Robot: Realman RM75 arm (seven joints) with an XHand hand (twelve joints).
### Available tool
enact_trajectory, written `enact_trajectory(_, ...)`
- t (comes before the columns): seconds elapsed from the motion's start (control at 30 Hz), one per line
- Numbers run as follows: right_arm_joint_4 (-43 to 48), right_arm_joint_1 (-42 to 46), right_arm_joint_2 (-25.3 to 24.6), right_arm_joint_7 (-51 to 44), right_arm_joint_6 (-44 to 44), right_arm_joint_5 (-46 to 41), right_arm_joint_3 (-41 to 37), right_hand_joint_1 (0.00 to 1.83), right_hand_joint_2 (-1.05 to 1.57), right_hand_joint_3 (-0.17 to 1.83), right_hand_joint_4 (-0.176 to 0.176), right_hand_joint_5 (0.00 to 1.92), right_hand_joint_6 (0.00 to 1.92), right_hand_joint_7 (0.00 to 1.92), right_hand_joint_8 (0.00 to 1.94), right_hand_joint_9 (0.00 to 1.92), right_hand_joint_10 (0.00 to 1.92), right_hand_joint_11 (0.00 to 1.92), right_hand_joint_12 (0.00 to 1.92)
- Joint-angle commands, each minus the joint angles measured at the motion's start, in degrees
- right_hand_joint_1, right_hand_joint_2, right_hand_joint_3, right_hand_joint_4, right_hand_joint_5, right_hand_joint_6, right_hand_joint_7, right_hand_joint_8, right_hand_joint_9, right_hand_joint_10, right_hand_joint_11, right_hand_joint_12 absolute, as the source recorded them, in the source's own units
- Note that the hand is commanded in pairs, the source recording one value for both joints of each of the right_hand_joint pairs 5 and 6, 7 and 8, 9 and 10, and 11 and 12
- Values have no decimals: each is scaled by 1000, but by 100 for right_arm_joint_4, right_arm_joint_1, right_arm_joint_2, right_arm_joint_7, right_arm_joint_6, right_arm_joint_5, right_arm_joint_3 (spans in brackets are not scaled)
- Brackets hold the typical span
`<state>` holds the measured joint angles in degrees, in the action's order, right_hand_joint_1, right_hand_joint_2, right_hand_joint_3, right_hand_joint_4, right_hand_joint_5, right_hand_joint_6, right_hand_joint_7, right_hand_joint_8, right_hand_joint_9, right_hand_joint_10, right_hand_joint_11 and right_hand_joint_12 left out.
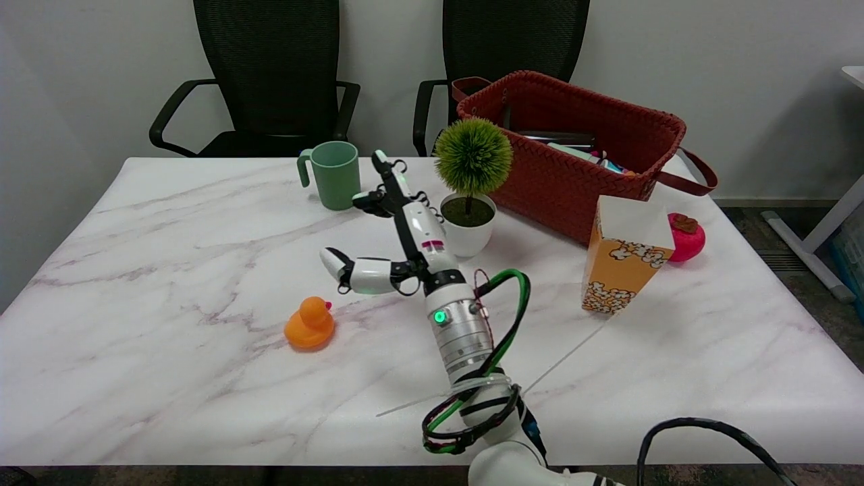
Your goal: Pick up the potted plant.
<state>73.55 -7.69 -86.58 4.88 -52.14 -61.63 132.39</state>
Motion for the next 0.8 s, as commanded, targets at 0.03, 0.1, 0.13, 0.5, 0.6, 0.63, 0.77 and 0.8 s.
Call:
enact_trajectory(0.03,337,533,188,656,-856,-355,-18,1032,491,678,0,111,111,573,573,562,562,503,503)
enact_trajectory(0.1,379,594,212,714,-946,-387,-2,1030,492,676,0,112,112,568,568,563,563,498,498)
enact_trajectory(0.13,397,622,225,757,-983,-420,7,1028,497,673,0,113,113,563,563,563,563,495,495)
enact_trajectory(0.5,459,765,396,1186,-1131,-547,64,1003,529,661,0,117,117,522,522,568,568,408,408)
enact_trajectory(0.6,464,802,420,1186,-1231,-599,99,998,533,664,0,116,116,520,520,544,544,350,350)
enact_trajectory(0.63,467,807,423,1186,-1306,-656,135,998,533,662,0,114,114,518,518,538,538,339,339)
enact_trajectory(0.77,498,823,483,1186,-1672,-836,363,996,535,663,0,109,109,503,503,511,511,305,305)
enact_trajectory(0.8,507,826,500,1186,-1734,-871,406,995,536,665,0,109,109,498,498,504,504,301,301)
